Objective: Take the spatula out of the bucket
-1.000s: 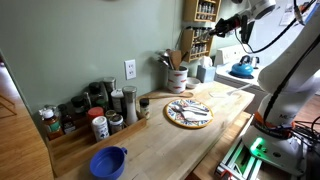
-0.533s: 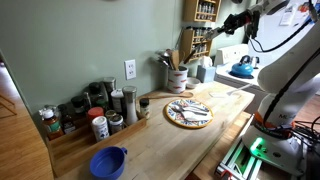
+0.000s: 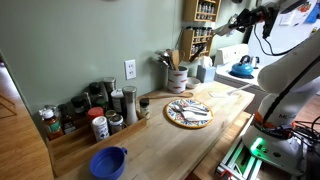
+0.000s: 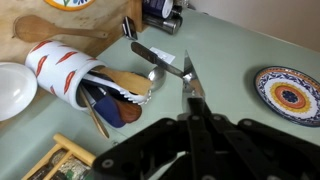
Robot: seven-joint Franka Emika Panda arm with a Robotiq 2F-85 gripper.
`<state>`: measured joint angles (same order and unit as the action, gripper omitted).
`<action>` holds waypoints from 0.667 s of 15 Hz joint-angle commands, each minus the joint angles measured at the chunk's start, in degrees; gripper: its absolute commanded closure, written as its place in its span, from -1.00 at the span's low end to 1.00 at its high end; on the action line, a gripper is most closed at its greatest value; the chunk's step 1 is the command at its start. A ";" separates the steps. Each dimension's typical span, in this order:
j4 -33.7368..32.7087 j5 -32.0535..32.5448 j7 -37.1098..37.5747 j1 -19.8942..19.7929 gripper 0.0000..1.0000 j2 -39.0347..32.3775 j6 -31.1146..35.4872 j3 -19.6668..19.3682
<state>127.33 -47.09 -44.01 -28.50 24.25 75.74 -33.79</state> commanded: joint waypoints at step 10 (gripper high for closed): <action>18.53 -8.42 -11.30 4.17 0.99 -5.79 8.23 6.77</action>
<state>142.79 -51.73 -52.21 -25.26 20.99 81.07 -28.19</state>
